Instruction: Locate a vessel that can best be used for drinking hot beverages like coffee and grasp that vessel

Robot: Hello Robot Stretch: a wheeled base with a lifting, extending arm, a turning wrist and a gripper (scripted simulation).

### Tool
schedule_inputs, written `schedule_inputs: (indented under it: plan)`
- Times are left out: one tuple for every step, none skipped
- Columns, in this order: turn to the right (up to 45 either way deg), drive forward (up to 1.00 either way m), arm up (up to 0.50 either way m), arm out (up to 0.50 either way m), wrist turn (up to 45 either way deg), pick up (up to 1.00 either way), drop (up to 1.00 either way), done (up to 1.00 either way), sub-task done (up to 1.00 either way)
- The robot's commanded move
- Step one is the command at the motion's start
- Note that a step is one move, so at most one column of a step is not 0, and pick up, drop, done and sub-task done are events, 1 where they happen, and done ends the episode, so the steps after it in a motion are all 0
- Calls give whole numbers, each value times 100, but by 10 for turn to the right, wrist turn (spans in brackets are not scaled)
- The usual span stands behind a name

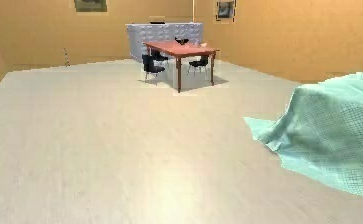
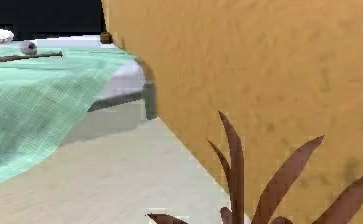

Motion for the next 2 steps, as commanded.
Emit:
schedule_inputs:
  plan:
    - [-390,0,0,0,0,0,0,0,0]
    - [0,25,0,0,0,0,0,0,0]
